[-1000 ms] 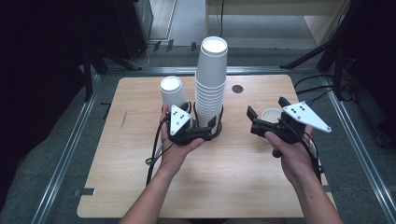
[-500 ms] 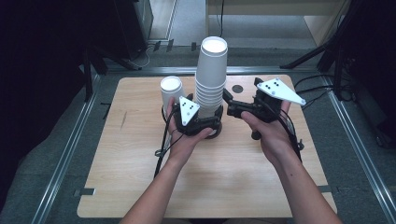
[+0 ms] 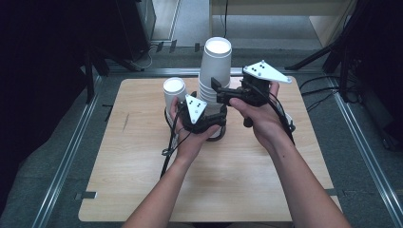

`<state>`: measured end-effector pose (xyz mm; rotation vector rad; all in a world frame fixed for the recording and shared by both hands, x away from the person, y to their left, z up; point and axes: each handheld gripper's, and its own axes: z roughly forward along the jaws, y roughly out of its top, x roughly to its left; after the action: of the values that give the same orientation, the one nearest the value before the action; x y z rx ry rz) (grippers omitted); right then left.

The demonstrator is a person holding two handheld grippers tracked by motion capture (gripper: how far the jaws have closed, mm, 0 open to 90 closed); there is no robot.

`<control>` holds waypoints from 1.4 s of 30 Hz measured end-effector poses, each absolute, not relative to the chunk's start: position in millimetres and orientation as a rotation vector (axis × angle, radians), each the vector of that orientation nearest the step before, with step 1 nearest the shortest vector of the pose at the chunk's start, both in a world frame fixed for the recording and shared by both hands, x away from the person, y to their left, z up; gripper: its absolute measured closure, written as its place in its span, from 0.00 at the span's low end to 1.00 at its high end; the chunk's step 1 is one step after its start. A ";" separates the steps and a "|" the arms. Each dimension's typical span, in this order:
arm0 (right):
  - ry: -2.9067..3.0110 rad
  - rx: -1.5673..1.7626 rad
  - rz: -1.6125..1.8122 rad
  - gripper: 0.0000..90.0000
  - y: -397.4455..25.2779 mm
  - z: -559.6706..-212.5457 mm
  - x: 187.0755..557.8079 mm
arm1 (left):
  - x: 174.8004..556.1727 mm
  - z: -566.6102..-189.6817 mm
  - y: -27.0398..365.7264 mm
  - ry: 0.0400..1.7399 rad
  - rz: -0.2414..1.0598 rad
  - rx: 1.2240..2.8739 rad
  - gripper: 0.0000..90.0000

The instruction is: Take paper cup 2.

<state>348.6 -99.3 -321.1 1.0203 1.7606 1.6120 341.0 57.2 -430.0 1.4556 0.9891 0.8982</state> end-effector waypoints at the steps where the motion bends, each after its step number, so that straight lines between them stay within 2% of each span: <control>1: 1.768 1.012 1.610 0.00 -97.7 -320.5 350.2 | 341.8 -430.1 56.3 0.989 0.899 1.456 0.00; 17: 1.852 0.990 1.614 0.00 -79.1 -317.2 377.9 | 350.3 -432.8 47.8 1.018 0.918 1.438 0.00; 20: 1.874 0.976 1.619 0.00 -76.8 -317.1 381.8 | 350.7 -432.4 48.9 1.020 0.924 1.435 0.04; 23: 1.893 0.962 1.612 0.03 -75.4 -318.5 384.5 | 350.6 -432.6 49.4 1.012 0.927 1.442 0.04; 27: 1.895 0.978 1.615 0.13 -75.4 -322.1 386.8 | 350.2 -432.5 50.3 1.007 0.925 1.447 0.05; 42: 1.846 0.967 1.650 0.15 -74.9 -312.3 385.4 | 348.8 -431.5 52.7 1.003 0.912 1.455 0.06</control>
<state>385.4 -74.9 -312.3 0.9666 1.8459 1.6503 348.8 52.7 -431.5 1.4552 1.0032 0.9121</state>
